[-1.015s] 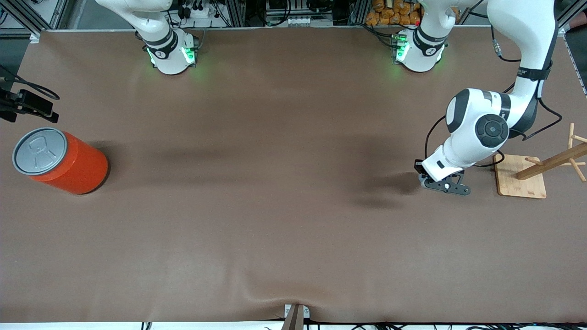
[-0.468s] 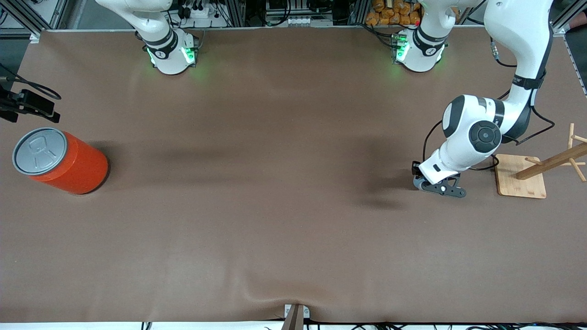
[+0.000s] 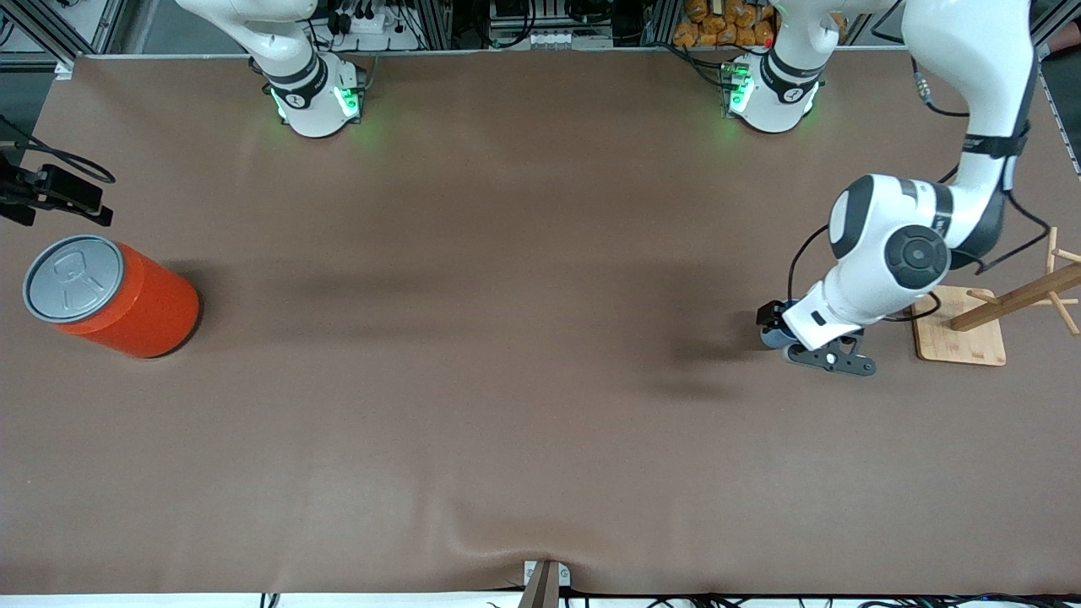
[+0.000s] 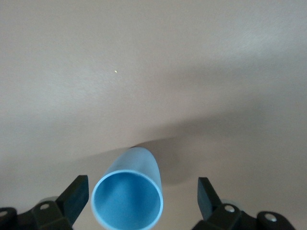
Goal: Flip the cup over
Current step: 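Lower the upright cup onto the table and open the left gripper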
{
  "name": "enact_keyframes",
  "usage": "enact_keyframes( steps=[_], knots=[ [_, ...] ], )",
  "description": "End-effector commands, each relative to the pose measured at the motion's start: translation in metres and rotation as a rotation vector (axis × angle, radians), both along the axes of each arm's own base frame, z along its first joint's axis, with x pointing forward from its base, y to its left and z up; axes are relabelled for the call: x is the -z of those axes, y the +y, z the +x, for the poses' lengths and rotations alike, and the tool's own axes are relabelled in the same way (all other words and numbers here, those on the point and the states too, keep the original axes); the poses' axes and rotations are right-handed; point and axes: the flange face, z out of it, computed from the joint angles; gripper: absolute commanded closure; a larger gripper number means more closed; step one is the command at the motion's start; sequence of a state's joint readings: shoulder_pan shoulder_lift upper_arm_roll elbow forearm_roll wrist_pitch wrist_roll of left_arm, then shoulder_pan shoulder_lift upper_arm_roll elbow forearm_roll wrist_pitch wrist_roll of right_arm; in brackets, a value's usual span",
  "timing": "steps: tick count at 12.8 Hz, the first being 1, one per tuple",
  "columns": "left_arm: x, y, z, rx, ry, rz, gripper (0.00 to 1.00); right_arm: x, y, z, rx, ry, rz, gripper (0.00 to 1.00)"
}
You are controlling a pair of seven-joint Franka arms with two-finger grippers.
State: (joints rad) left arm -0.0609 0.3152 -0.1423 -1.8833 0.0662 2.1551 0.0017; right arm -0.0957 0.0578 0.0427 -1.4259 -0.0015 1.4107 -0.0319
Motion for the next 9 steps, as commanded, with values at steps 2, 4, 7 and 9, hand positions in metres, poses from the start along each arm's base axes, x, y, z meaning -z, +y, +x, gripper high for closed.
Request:
enact_keyframes(
  steps=[2, 4, 7, 9],
  knots=[
    [-0.096, -0.024, 0.021, 0.025, 0.005, 0.030, 0.00, -0.005, -0.001, -0.005, -0.008, 0.003, -0.010, 0.00],
    [-0.128, -0.024, 0.025, 0.019, -0.033, 0.020, 0.00, -0.005, -0.001, -0.004, -0.009, 0.003, -0.010, 0.00],
    [-0.189, -0.015, 0.035, 0.000, -0.113, 0.013, 0.00, -0.005, -0.001, -0.005, -0.008, 0.003, -0.010, 0.00],
    [-0.220, -0.011, 0.017, -0.010, -0.089, 0.026, 0.00, -0.005, 0.000, -0.004, -0.009, 0.003, -0.008, 0.00]
  ],
)
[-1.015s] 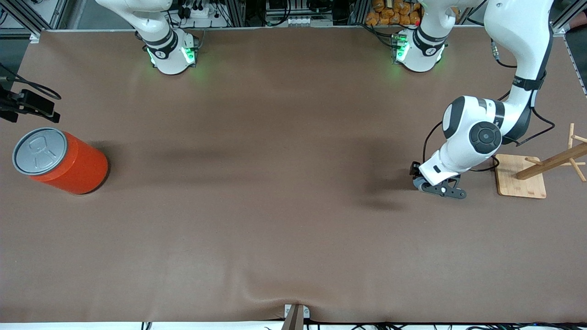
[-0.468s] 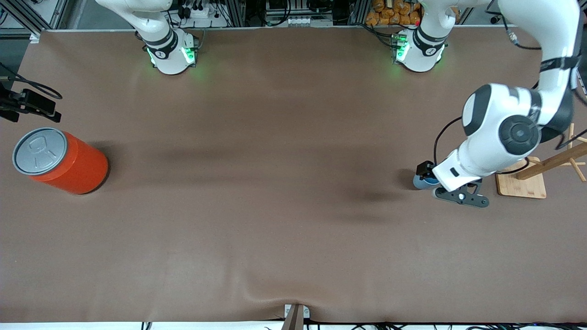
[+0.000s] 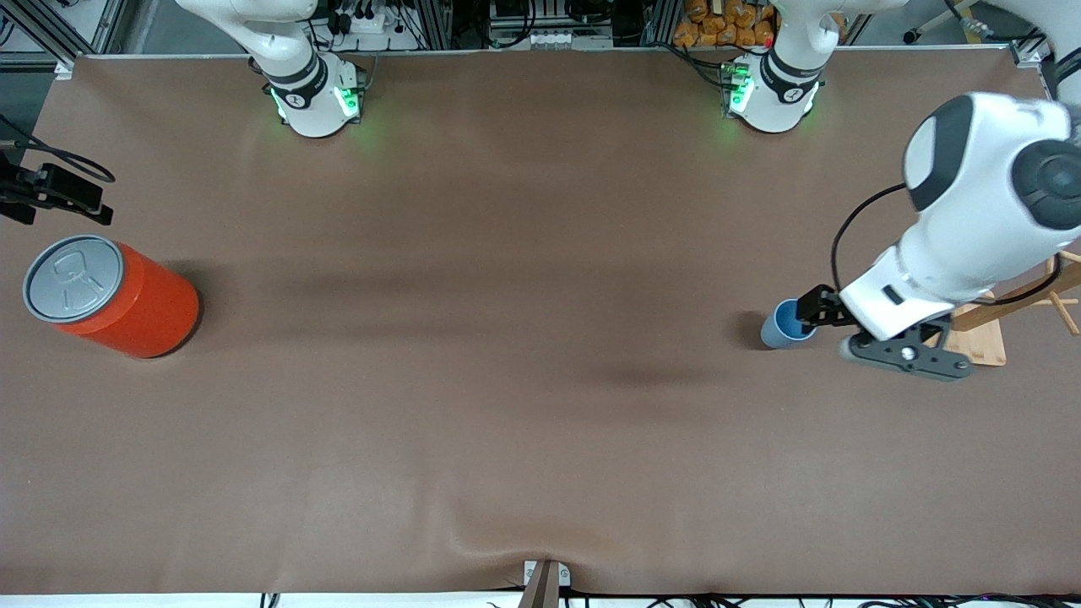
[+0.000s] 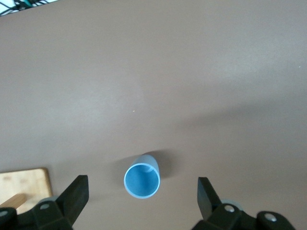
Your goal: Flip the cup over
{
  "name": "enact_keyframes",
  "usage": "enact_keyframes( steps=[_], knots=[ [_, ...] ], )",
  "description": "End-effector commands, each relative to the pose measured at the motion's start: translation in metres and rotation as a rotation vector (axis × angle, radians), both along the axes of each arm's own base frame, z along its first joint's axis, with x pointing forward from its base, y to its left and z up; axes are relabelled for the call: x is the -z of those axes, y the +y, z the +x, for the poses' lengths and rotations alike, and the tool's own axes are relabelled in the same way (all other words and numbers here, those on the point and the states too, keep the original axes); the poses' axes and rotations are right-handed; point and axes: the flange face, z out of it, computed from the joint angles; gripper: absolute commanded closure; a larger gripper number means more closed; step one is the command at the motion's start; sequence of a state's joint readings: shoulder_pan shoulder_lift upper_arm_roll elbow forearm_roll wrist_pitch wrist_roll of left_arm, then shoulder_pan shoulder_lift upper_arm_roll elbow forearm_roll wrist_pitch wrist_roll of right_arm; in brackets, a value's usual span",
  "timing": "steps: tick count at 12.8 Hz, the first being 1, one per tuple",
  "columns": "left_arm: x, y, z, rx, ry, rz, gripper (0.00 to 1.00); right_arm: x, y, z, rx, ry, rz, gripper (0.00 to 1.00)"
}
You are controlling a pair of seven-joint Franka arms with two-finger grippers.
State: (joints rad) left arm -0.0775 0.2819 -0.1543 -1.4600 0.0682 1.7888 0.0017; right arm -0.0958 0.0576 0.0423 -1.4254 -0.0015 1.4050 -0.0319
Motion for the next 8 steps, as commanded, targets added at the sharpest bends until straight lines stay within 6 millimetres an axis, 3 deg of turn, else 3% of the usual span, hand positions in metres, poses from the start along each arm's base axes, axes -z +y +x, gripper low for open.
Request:
enact_keyframes(
  steps=[1, 3, 5, 6, 8],
  knots=[
    [-0.042, 0.004, -0.021, -0.024, 0.007, 0.037, 0.00, -0.006, 0.000, -0.004, -0.010, -0.002, -0.009, 0.00],
    [-0.065, 0.038, -0.030, -0.089, 0.004, 0.048, 0.00, -0.006, 0.000, -0.004, -0.010, -0.002, -0.009, 0.00],
    [-0.070, 0.079, -0.029, -0.150, 0.014, 0.038, 0.00, -0.006, 0.000, -0.004, -0.010, -0.002, -0.009, 0.00],
    [-0.084, 0.096, -0.037, -0.178, 0.018, 0.031, 0.00, -0.006, 0.000, -0.004, -0.010, -0.002, -0.009, 0.00],
    [-0.104, 0.115, -0.052, -0.217, 0.015, -0.018, 0.00, -0.006, 0.000, -0.004, -0.010, -0.002, -0.009, 0.00]
  ],
)
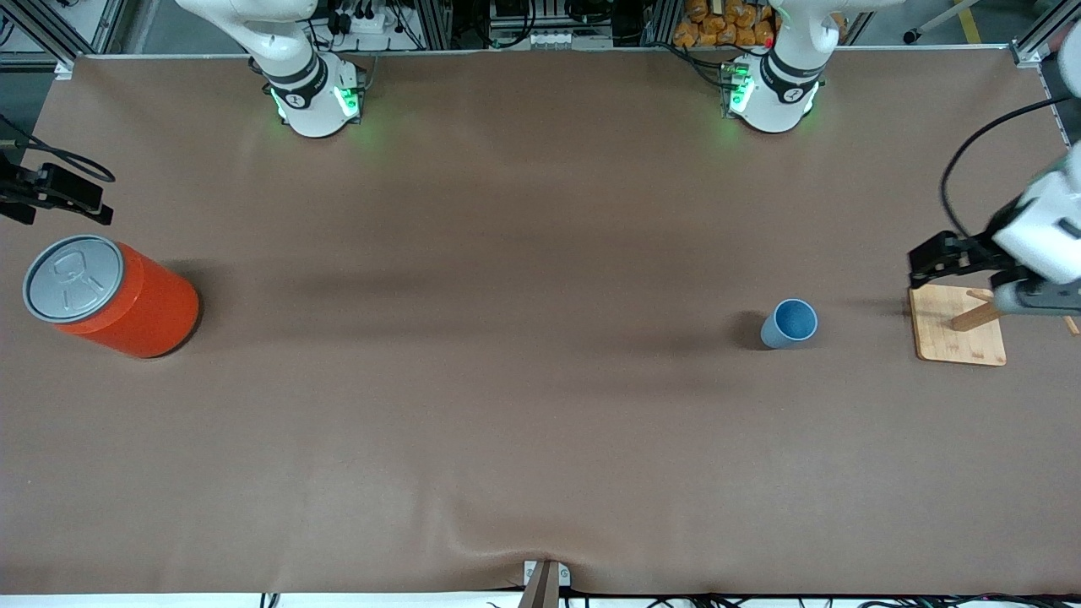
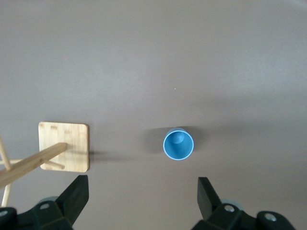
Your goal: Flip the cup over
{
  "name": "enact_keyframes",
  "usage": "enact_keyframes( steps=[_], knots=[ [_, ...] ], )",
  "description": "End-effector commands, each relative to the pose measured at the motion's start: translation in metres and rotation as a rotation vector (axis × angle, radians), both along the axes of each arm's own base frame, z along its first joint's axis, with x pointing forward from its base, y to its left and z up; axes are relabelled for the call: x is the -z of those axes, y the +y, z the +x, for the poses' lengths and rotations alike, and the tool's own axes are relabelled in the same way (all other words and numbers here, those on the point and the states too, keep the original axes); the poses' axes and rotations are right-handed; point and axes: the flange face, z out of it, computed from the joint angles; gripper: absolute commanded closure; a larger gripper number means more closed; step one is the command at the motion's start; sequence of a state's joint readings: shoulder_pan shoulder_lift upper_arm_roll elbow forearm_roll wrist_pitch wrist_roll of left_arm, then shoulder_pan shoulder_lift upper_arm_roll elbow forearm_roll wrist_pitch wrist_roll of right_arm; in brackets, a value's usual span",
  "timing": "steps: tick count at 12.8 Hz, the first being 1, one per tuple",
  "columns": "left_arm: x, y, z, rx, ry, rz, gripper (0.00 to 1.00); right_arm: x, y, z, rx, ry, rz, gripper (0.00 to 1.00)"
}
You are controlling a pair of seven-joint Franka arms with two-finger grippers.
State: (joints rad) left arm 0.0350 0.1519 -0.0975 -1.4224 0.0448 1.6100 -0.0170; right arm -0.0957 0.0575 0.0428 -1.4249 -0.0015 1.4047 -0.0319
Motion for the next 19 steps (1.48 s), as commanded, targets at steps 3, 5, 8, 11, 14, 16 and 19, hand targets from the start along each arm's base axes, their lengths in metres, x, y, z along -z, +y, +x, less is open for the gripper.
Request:
enact_keyframes(
  steps=[3, 5, 8, 11, 14, 16, 19],
  knots=[
    [-0.025, 0.033, -0.031, -0.063, 0.040, -0.018, 0.00, -0.005, 0.000, -0.004, -0.011, -0.002, -0.009, 0.00],
    [-0.024, 0.033, -0.030, -0.069, 0.041, -0.022, 0.00, -0.005, 0.000, -0.003, -0.011, -0.002, -0.009, 0.00],
    [-0.024, 0.027, -0.029, -0.057, 0.043, -0.025, 0.00, -0.004, -0.002, -0.003, -0.008, 0.000, -0.010, 0.00],
    [-0.023, 0.027, -0.028, -0.052, 0.043, -0.031, 0.00, -0.004, -0.005, -0.003, -0.002, 0.000, -0.010, 0.00],
    [-0.023, 0.026, -0.028, -0.049, 0.043, -0.027, 0.00, -0.003, -0.007, -0.003, 0.003, 0.003, -0.010, 0.00],
    [-0.024, 0.023, -0.028, -0.045, 0.042, -0.040, 0.00, -0.004, -0.004, -0.003, -0.003, 0.000, -0.010, 0.00],
    [-0.023, 0.027, -0.028, -0.053, 0.045, -0.037, 0.00, -0.004, -0.005, -0.003, 0.000, 0.000, -0.010, 0.00]
  ],
)
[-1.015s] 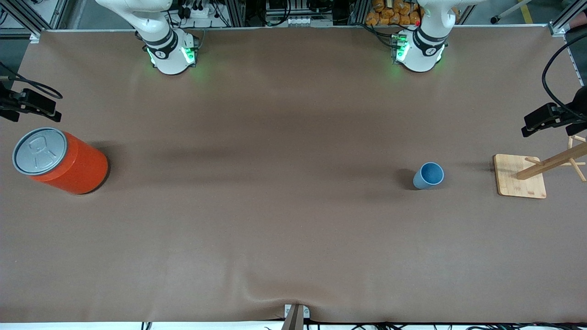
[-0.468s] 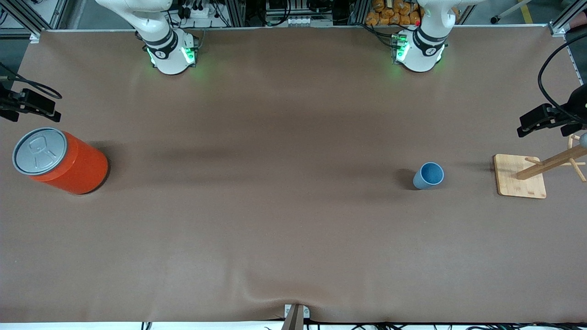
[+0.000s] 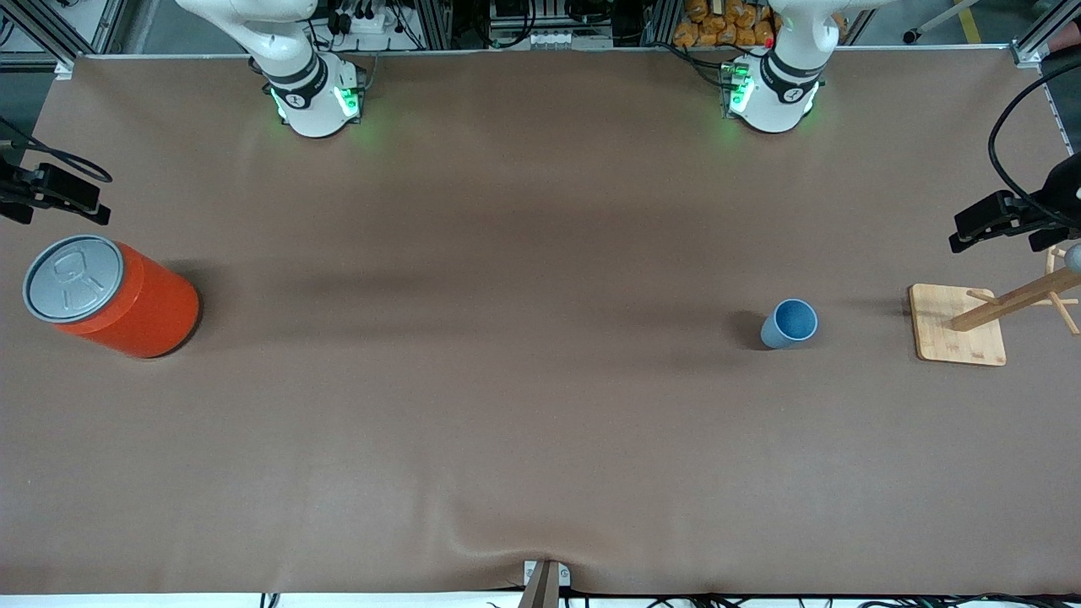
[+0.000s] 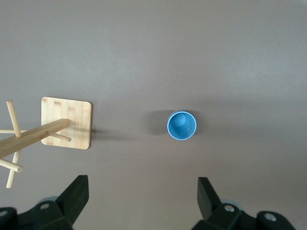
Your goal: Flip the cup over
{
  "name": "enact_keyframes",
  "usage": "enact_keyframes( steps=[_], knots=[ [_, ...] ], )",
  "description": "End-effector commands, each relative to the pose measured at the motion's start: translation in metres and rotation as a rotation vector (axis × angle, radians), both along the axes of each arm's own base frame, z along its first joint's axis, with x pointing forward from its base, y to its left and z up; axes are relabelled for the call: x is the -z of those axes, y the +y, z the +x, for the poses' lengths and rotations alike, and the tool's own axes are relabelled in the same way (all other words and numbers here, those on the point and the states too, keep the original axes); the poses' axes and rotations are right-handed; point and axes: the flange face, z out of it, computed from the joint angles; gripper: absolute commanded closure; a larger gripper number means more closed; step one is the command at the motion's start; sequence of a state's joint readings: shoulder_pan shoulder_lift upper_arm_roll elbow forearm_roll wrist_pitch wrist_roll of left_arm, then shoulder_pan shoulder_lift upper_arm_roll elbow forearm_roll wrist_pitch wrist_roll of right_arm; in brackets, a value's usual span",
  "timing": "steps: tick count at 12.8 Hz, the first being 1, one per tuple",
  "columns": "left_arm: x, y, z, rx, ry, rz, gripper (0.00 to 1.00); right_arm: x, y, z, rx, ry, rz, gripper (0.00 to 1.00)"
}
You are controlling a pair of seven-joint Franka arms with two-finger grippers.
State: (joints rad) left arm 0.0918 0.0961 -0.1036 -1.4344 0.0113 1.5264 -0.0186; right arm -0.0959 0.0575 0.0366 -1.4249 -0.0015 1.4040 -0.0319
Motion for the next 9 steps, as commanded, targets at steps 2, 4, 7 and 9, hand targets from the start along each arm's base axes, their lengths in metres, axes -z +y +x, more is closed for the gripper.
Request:
enact_keyframes(
  steps=[2, 4, 7, 9],
  knots=[
    [-0.0033, -0.0024, -0.0033, 0.004, 0.004, -0.011, 0.00, -0.0045, -0.0015, -0.0032, -0.006, -0.001, -0.010, 0.00],
    [-0.0033, -0.0035, -0.0033, 0.004, 0.004, -0.005, 0.00, -0.0037, -0.0015, -0.0027, -0.008, 0.000, -0.010, 0.00],
    [-0.0015, -0.0016, -0.0024, 0.002, 0.007, -0.005, 0.00, -0.0037, -0.0015, -0.0027, -0.006, 0.000, -0.010, 0.00],
    [-0.0015, -0.0018, -0.0024, 0.002, 0.007, -0.007, 0.00, -0.0037, -0.0024, -0.0028, -0.005, 0.000, -0.010, 0.00]
  ],
)
